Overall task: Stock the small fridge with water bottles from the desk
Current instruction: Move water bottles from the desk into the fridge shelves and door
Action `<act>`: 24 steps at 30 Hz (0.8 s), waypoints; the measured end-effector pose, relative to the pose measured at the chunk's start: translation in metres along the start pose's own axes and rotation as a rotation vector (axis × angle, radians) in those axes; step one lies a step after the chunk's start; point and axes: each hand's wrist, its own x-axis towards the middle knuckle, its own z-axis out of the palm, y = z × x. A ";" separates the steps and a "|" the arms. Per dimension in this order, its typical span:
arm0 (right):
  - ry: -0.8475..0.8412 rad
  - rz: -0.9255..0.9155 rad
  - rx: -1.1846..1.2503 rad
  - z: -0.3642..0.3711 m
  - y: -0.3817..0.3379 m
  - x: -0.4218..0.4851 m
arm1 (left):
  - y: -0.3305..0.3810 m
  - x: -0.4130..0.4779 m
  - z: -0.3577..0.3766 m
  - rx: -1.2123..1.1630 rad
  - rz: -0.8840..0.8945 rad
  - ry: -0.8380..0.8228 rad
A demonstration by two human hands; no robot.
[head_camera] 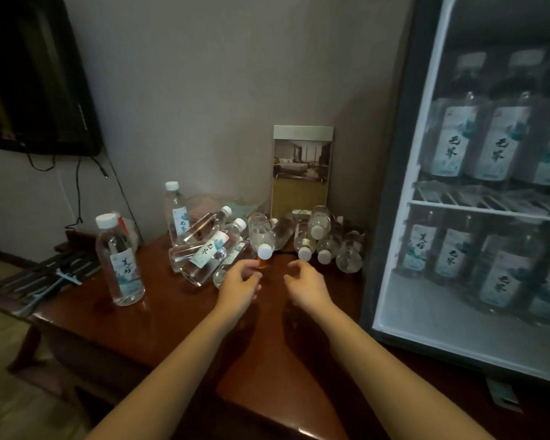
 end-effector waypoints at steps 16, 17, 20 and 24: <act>0.027 0.031 0.132 0.050 -0.023 0.084 | -0.042 0.074 0.028 0.068 0.065 -0.041; 0.039 0.037 0.120 0.049 -0.024 0.085 | -0.043 0.075 0.028 0.063 0.064 -0.039; 0.101 0.027 0.097 0.046 -0.025 0.086 | -0.043 0.074 0.028 0.073 0.053 -0.044; 0.159 0.060 0.261 0.038 -0.026 0.076 | -0.040 0.072 0.026 0.112 0.045 -0.076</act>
